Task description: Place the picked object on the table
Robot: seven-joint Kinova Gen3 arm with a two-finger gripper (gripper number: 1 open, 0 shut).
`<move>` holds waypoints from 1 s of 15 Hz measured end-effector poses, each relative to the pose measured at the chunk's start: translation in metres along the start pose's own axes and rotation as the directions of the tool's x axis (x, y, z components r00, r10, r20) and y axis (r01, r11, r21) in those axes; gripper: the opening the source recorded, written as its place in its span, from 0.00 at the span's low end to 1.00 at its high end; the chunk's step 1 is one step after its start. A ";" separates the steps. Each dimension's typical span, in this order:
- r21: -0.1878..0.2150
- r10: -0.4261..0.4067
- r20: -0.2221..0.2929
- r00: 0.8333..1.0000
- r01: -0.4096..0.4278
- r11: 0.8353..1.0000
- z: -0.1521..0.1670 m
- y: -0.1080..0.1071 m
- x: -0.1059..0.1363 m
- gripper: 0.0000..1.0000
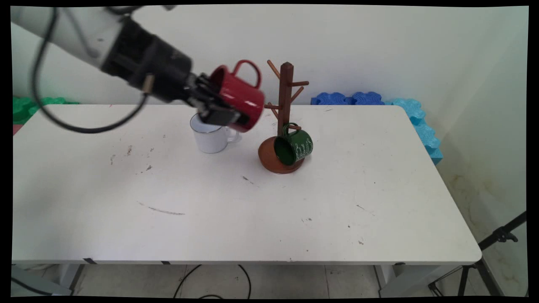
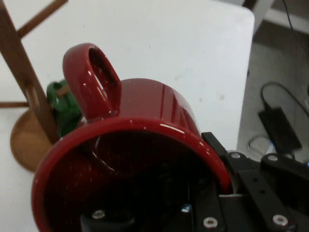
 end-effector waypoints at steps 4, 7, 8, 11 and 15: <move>-0.022 0.117 0.108 0.987 -0.115 0.993 -0.028 -0.013 -0.027 0.00; -0.015 0.176 0.216 0.960 -0.177 0.984 -0.038 -0.029 -0.050 0.00; -0.014 0.192 0.248 0.950 -0.194 0.981 -0.039 -0.034 -0.056 0.00; -0.013 0.232 0.347 0.909 -0.243 0.970 -0.035 -0.044 -0.074 0.00; -0.009 0.260 0.460 0.849 -0.289 0.957 -0.012 -0.054 -0.090 0.00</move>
